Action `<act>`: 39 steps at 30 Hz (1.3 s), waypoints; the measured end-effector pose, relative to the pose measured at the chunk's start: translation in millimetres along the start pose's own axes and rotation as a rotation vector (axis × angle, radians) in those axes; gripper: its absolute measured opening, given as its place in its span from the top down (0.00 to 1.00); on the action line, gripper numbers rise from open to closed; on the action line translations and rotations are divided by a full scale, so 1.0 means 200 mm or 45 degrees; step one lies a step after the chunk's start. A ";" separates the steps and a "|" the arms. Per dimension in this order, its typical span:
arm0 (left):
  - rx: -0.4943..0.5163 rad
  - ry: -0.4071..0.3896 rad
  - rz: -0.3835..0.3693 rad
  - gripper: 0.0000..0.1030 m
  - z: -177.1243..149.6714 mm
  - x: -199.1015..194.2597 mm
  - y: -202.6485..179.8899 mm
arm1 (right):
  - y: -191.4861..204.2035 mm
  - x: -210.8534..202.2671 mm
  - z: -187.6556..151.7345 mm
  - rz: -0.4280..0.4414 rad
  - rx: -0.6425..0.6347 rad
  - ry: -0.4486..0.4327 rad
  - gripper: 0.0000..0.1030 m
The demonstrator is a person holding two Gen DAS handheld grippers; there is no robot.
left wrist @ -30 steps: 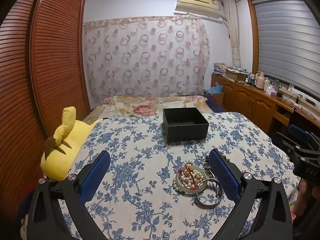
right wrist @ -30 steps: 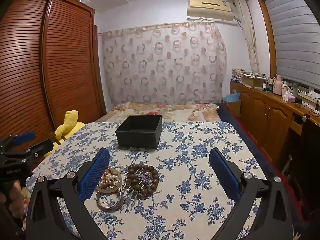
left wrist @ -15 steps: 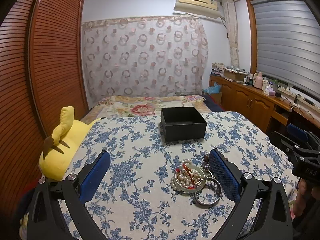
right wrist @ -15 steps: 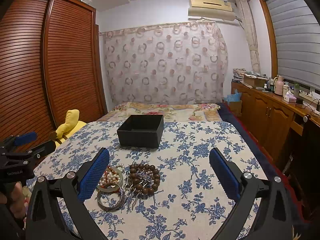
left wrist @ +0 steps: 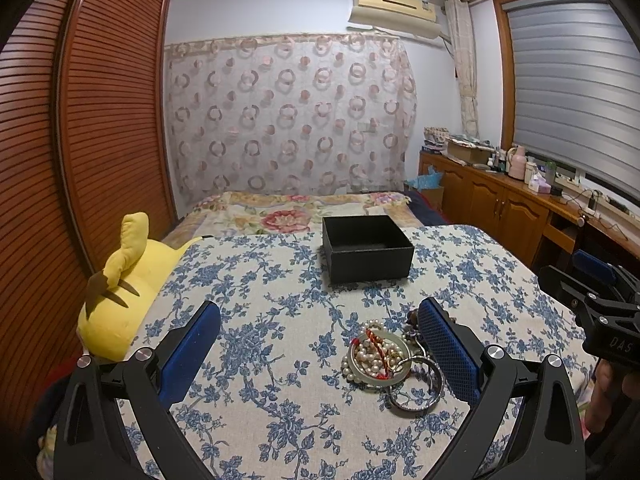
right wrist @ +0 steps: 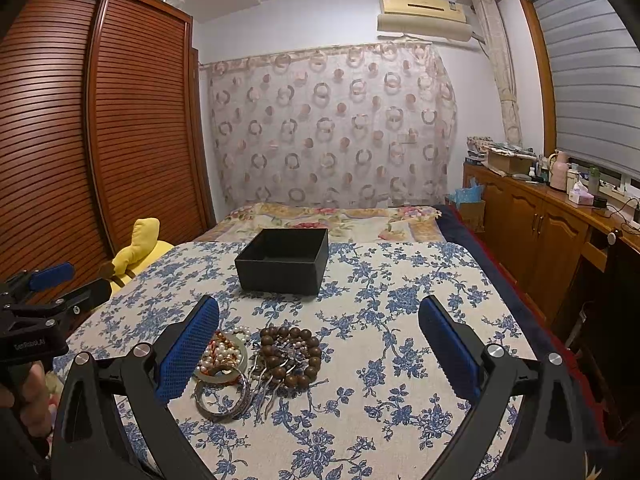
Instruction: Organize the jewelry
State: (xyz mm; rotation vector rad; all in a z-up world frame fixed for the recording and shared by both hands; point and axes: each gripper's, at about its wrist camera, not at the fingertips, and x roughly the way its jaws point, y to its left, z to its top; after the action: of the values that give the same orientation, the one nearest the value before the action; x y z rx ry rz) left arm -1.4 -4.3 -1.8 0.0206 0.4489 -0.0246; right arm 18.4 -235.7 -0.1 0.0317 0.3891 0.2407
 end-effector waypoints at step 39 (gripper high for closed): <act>-0.008 -0.005 -0.009 0.07 -0.01 0.01 -0.01 | 0.01 0.01 0.00 -0.001 -0.001 0.001 0.02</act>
State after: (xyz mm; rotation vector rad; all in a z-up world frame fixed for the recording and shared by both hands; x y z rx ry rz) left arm -1.0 -5.5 -3.6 0.0126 0.4455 -0.0297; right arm 18.9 -234.3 -1.1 0.0305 0.3894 0.2403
